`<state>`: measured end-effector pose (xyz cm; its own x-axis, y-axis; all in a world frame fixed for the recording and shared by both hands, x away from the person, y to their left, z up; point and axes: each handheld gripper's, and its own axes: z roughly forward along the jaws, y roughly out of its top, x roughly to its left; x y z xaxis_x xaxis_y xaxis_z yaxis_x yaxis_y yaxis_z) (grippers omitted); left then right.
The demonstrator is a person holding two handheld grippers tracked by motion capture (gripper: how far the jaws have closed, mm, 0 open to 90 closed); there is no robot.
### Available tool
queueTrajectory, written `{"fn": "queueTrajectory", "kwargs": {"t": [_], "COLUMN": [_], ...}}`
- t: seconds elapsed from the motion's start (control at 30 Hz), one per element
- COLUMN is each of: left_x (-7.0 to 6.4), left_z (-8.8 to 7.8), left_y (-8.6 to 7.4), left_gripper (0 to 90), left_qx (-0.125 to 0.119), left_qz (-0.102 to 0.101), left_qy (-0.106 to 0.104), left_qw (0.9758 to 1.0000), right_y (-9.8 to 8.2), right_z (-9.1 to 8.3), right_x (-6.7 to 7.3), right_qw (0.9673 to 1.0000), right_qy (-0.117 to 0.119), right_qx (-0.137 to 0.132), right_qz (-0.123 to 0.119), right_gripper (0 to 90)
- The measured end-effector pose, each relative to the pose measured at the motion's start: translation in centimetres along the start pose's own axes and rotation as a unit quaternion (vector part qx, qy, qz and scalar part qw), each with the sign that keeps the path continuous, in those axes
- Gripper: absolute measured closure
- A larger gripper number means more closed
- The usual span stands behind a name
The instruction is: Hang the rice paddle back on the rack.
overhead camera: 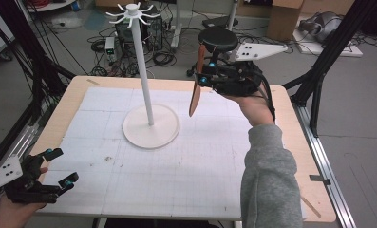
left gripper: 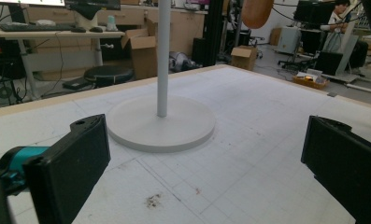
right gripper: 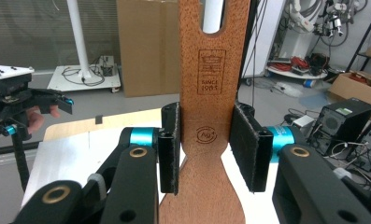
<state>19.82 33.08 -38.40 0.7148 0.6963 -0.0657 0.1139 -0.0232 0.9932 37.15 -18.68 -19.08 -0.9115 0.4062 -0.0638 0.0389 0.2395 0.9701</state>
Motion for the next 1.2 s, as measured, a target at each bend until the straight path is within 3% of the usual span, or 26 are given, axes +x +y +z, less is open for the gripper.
{"fn": "queueTrajectory", "kwargs": {"t": [0.67, 0.87, 1.2], "left_x": [-0.1, -0.2, -0.2], "left_z": [-0.7, -0.4, -0.2], "left_y": [-0.5, -0.6, -0.8], "left_gripper": [1.7, 1.8, 1.8], "left_qx": [0.002, 0.005, 0.008], "left_qz": [-0.008, -0.007, -0.009], "left_qy": [0.006, 0.002, 0.000], "left_qw": [1.0000, 1.0000, 0.9999], "right_y": [2.7, 3.1, 4.4], "right_z": [3.7, 4.9, 6.2], "right_x": [-0.5, -0.5, -0.3], "right_qw": [0.9999, 1.0000, 1.0000], "right_qy": [0.008, 0.000, -0.003], "right_qx": [-0.001, 0.005, 0.005], "right_qz": [-0.014, 0.000, -0.008], "right_gripper": [65.2, 65.2, 65.2]}}
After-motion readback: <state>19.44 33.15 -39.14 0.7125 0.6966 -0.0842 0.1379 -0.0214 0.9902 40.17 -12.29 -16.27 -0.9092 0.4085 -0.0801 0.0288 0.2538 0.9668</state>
